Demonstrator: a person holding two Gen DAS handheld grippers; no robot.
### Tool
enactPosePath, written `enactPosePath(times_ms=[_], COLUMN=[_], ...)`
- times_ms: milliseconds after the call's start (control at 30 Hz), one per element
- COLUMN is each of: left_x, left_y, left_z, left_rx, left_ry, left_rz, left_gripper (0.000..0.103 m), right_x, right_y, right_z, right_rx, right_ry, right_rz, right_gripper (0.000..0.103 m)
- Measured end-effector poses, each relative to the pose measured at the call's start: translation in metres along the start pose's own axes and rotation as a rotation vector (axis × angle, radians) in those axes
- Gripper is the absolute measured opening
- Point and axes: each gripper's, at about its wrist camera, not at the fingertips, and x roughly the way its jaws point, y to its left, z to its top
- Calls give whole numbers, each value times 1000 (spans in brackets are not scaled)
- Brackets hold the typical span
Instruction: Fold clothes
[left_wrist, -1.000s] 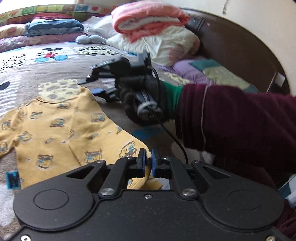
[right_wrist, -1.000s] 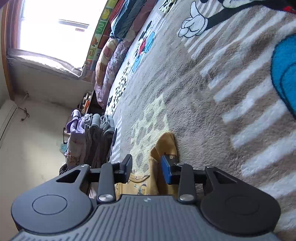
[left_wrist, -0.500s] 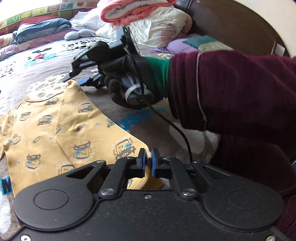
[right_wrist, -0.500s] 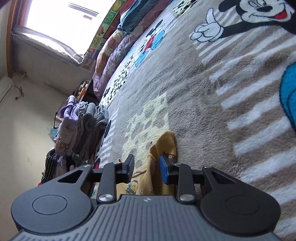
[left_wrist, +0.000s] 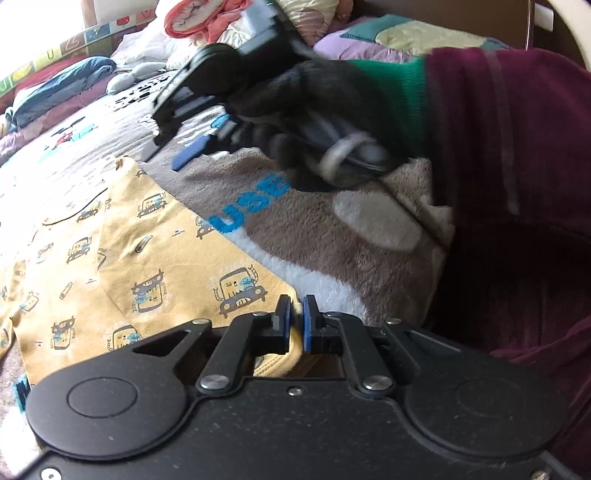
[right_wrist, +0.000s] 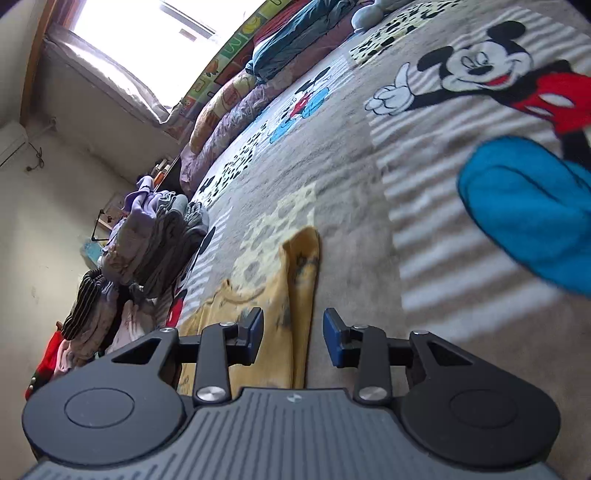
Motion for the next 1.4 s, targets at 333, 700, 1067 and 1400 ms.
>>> enactPosePath(times_ms=[333,700,1067,1400], left_x=[-22,-51,-35,-24], left_y=[7,54,125,120], left_z=[-13,-42,-104,-100], left_rx=[-54,-325,-1084,-1118], left_ry=[2,-38,-78,-84], left_rz=[-46,-42,-301,-297], left_gripper=[45,40,33,1], right_x=[-60,-106,-102,-90], right_y=[13,27,30,25], right_z=[-58,-116,-143,-150], right_rx=[-49,-69,-52,-83], right_ry=[-34,-58,7,52], right_rz=[14,15,7,-25], right_gripper=[38,33,27,22])
